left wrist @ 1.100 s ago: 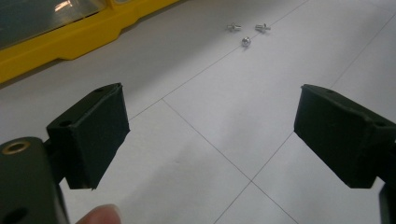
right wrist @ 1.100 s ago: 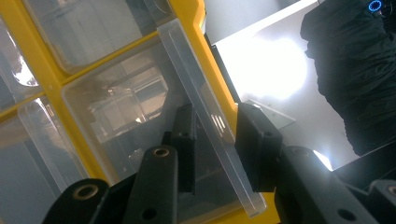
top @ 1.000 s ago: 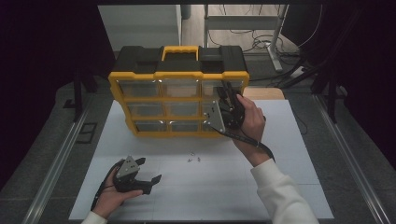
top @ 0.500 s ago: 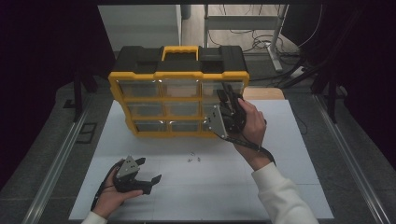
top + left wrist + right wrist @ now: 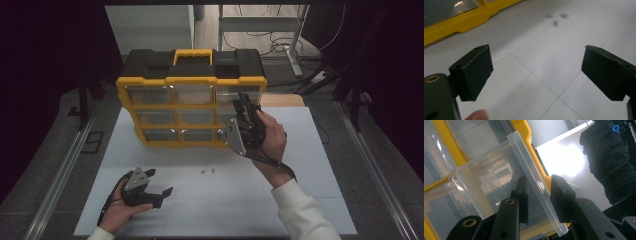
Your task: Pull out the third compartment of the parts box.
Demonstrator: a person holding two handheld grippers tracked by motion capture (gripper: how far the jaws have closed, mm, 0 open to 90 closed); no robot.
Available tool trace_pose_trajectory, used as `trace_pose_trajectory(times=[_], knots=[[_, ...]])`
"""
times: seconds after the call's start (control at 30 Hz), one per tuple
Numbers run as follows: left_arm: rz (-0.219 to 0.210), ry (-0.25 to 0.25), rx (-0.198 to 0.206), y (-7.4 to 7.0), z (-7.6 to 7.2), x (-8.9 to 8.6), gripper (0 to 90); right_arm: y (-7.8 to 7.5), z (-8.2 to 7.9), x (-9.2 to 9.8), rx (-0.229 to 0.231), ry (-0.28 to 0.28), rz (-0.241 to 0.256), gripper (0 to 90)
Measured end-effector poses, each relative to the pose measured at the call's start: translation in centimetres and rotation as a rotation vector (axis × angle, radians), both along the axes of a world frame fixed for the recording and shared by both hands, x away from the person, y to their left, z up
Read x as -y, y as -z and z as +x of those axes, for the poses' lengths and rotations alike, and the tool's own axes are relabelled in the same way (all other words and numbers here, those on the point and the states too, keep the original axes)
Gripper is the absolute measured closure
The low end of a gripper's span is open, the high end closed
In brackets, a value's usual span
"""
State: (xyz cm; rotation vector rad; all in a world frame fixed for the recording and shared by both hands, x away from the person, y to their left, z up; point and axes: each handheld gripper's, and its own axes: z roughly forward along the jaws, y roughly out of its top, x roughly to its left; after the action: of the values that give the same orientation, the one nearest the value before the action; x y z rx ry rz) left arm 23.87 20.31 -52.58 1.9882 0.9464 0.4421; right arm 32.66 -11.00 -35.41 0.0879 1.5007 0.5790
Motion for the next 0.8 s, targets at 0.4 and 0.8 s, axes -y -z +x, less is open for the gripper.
trace_pose_trajectory(times=[0.4,0.8], knots=[[-0.001,-0.003,0.002,0.0,0.0,-0.1,10.6,0.1,-0.6,0.1,0.005,-0.007,0.006,68.8],[0.000,-0.005,0.002,0.0,0.0,-0.1,10.6,0.1,-1.4,0.3,0.014,-0.016,0.001,68.6]])
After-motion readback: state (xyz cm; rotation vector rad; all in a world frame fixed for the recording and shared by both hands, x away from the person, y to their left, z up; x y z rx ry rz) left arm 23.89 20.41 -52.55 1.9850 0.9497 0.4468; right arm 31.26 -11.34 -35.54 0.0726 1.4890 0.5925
